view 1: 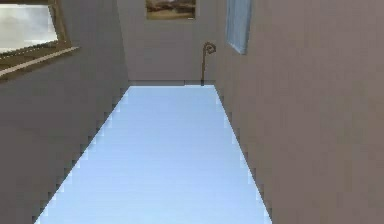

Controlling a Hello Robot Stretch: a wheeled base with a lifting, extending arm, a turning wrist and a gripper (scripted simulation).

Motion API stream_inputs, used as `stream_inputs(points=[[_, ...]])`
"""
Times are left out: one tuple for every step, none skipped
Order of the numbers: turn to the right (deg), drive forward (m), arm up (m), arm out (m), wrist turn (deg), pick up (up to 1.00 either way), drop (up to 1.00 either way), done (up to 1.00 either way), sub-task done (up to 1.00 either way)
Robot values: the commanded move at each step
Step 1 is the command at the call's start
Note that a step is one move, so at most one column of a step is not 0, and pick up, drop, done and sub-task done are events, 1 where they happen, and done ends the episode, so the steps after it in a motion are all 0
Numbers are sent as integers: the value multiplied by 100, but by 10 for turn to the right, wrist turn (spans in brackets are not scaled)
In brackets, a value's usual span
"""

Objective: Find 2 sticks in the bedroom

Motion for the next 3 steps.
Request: stream_inputs(points=[[0, 95, 0, 0, 0, 0, 0, 0, 0], [-60, 0, 0, 0, 0, 0, 0, 0, 0], [0, 100, 0, 0, 0, 0, 0, 0, 0]])
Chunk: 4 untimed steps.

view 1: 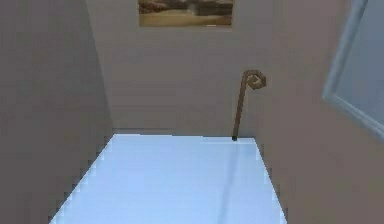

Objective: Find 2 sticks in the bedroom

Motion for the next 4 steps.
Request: stream_inputs(points=[[0, 100, 0, 0, 0, 0, 0, 0, 0], [-30, 0, 0, 0, 0, 0, 0, 0, 0], [0, 55, 0, 0, 0, 0, 0, 0, 0], [450, 0, 0, 0, 0, 0, 0, 0, 0]])
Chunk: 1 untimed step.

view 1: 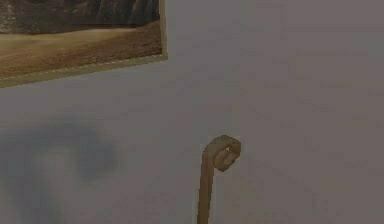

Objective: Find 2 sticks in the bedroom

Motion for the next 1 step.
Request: stream_inputs(points=[[0, 0, 0, 0, 0, 0, 0, 100, 0]])
